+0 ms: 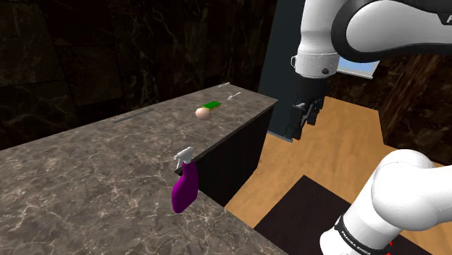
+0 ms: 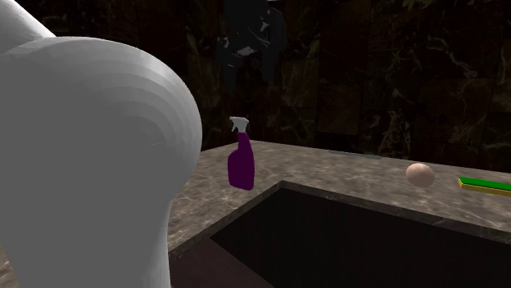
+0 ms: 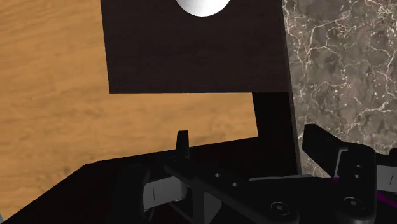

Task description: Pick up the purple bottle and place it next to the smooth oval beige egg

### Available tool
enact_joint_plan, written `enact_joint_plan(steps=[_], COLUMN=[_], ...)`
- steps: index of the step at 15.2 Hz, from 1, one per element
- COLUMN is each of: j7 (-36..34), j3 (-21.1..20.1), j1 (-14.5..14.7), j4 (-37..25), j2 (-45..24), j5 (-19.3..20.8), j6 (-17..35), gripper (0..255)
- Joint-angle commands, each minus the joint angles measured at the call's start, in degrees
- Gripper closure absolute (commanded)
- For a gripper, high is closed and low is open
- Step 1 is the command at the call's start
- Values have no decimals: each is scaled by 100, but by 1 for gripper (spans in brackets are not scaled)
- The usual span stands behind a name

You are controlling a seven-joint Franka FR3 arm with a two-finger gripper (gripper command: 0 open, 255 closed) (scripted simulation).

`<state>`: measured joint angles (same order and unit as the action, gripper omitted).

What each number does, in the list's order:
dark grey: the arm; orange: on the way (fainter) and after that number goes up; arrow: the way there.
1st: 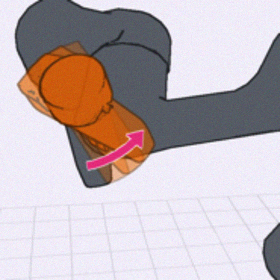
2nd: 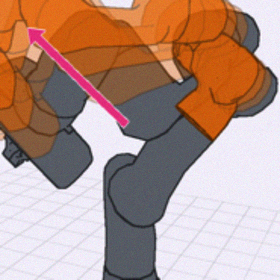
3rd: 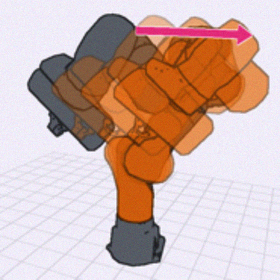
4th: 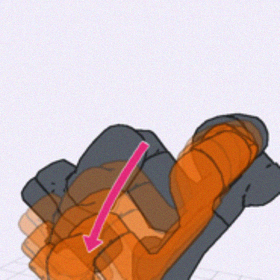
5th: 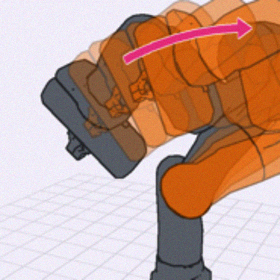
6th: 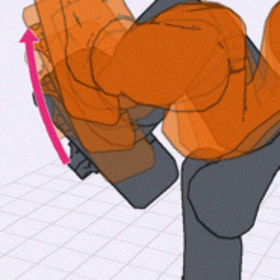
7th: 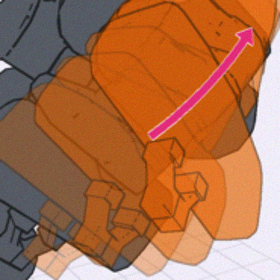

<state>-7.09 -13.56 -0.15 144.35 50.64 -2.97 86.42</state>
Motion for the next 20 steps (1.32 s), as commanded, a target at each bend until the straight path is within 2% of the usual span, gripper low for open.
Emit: enact_joint_plan(steps=[1, 7, 12, 16, 18, 20], j7=[-605, -2282, -3685, -4856, -5477, -6134], j3=[-384, -1574, -2675, -3662, -4225, -4874], j1=[14, -76, -433, -1001, -1413, -1944], j4=[167, 256, 7, -388, -644, -937], j2=[42, -236, -843, -1509, -1888, -2295], j5=[-307, -1052, -1415, -1423, -1304, -1089], j6=[236, 975, 1689, 2257, 2521, 2760], gripper=[0, 0, 0, 0, 0, 0])
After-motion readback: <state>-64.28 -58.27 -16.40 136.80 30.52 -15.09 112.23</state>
